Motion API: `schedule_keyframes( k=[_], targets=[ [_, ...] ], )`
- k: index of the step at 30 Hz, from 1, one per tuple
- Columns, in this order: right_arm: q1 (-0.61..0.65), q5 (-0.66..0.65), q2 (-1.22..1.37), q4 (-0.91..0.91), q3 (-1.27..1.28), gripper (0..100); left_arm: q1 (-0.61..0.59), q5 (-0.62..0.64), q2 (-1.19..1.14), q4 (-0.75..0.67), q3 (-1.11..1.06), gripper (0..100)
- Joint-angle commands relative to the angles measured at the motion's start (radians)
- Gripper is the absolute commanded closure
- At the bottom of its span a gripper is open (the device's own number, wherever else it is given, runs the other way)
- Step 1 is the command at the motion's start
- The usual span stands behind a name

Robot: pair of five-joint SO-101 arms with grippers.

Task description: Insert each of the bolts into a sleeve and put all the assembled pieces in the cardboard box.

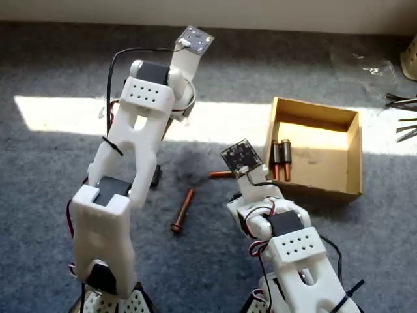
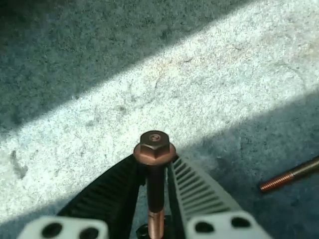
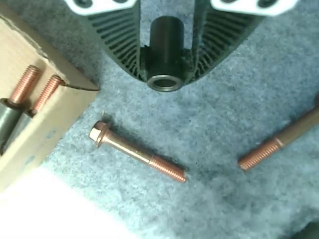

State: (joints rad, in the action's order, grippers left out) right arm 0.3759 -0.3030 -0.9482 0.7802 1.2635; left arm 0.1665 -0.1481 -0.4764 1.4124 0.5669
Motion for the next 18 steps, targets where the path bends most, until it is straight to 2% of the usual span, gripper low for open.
schedule_keyframes(
  k=[1, 4, 9, 15, 18],
  targets=[
    [-0.001, -0.012, -0.002, -0.033, -0.007, 99.4, 0.021, -0.094, 0.142, 0.015, 0.053, 95],
    [0.005, -0.012, -0.001, -0.033, -0.007, 99.4, 0.021, -0.176, 0.194, 0.052, 0.053, 95],
    [0.051, -0.008, -0.004, -0.041, 0.007, 99.4, 0.015, -0.181, 0.294, 0.132, 0.054, 95],
    [0.053, -0.012, -0.007, -0.222, 0.104, 99.4, 0.021, -0.181, 0.475, 0.17, 0.053, 96],
    [0.05, -0.012, -0.007, -0.239, 0.116, 99.4, 0.021, -0.181, 0.567, 0.172, 0.051, 98]
  ],
)
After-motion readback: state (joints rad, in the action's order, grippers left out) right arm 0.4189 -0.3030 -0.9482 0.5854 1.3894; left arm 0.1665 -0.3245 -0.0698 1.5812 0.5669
